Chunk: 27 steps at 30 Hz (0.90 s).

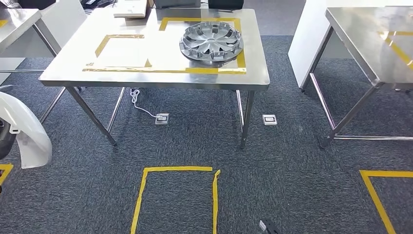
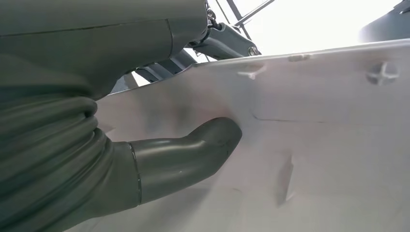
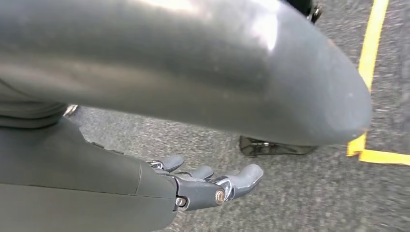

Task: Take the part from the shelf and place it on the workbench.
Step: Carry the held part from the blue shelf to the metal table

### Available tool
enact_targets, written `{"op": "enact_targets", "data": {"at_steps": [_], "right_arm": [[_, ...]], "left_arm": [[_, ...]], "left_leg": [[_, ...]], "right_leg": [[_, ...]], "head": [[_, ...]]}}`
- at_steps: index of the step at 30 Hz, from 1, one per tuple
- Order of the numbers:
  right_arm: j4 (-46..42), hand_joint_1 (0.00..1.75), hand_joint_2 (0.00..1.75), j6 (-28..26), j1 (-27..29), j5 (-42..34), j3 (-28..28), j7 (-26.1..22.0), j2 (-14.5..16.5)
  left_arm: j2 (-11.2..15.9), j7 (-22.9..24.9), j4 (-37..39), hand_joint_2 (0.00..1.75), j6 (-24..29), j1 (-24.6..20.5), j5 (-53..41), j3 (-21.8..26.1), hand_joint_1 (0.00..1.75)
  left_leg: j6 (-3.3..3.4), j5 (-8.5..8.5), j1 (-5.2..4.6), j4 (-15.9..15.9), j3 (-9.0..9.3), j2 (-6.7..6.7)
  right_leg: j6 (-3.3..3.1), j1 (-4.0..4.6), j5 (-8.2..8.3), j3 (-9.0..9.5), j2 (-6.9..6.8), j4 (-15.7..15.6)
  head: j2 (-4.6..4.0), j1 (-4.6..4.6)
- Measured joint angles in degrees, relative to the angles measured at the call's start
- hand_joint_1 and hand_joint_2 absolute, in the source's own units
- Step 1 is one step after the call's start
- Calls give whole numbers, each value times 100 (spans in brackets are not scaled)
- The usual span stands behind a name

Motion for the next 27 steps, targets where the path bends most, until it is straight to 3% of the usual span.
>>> {"op": "enact_targets", "data": {"at_steps": [2, 5, 7, 10, 11, 12, 14, 16, 17, 18, 21, 23, 25, 26, 27], "right_arm": [[0, 0, 0, -8, -14, 2, -7, -1, -1], [0, 0, 0, -14, -24, 13, -26, 14, -2], [0, 0, 0, -5, -40, 22, -31, 32, -2], [0, 0, 0, 8, -32, 33, -32, 64, -1], [0, 0, 0, 9, -19, 35, -33, 69, -1], [0, 0, 0, 10, -10, 37, -34, 70, -1], [0, 0, 0, 10, -5, 38, -35, 67, -2], [0, 0, 0, 11, -9, 53, -35, 64, -8], [0, 0, 0, 13, -7, 64, -35, 64, -10], [0, 0, 0, 14, -4, 74, -35, 63, -12], [0, 0, 0, 15, -3, 81, -37, 59, -13], [0, 0, 0, 16, -14, 76, -39, 62, -14], [0, 0, 0, 18, -13, 72, -40, 70, -14], [0, 0, 0, 22, -6, 70, -40, 74, -13], [0, 0, 0, 29, 2, 69, -41, 78, -12]], "left_arm": [[-4, 2, 28, 175, -2, -49, 6, -14, 175], [-10, -2, 60, 175, -4, -97, 9, -36, 175], [-12, -11, 72, 175, -3, -156, 20, -48, 175], [-18, -19, 92, 175, -2, -177, 37, -68, 175], [-22, -19, 98, 175, -1, -168, 39, -76, 175], [-27, -19, 101, 175, 0, -162, 40, -83, 175], [-37, -19, 102, 175, 7, -161, 42, -92, 175], [-49, -16, 105, 175, 15, -166, 42, -96, 175], [-55, -15, 106, 175, 17, -159, 42, -97, 175], [-57, -16, 104, 175, 19, -149, 45, -98, 175], [-41, -28, 93, 175, 24, -123, 64, -98, 175], [-25, -36, 89, 175, 21, -117, 79, -96, 175], [-14, -38, 95, 175, 13, -84, 91, -96, 175], [-13, -39, 100, 175, 9, -62, 94, -96, 175], [-13, -39, 103, 175, 8, -47, 98, -96, 175]], "left_leg": [[82, 57, -17, -281, 110, 15], [198, 26, -4, -299, 173, -5], [250, -12, 5, -313, 229, -14], [295, -113, -15, -313, 313, -16], [298, -152, -24, -313, 357, -19], [298, -191, -33, -312, 412, -22], [287, -278, -49, -313, 530, -26], [244, -357, -64, -314, 605, -37], [211, -369, -64, -299, 626, -43], [173, -368, -68, -283, 646, -51], [85, -453, -55, -103, 631, -45], [35, -699, -34, 410, 355, -32], [-21, -946, -15, 1033, -59, -28], [-40, -952, -5, 1160, -188, -27], [-53, -837, 4, 1087, -218, -25]], "right_leg": [[74, 18, -69, 34, -5, 16], [154, 31, -90, -1, -9, 138], [198, 19, -165, -292, -5, 615], [234, 15, -519, -1015, -4, 1603], [227, 17, -523, -1152, -4, 1679], [208, 22, -391, -1186, -2, 1551], [123, 51, 167, -1008, 2, 830], [41, 96, 433, -816, 13, 229], [9, 109, 465, -769, 18, 84], [-12, 115, 422, -743, 20, 54], [-90, 89, 501, -564, 11, -22], [-129, 74, 471, -479, 8, -33], [-140, 72, 411, -433, 10, -28], [-134, 70, 375, -398, 12, -24], [-124, 66, 333, -352, 14, -19]], "head": [[1, -13], [0, -3], [1, 2], [1, 6], [1, 6], [1, 7], [1, 6], [1, 0], [1, -2], [1, -5], [-1, -15], [0, -28], [0, -33], [0, -34], [0, -34]]}}
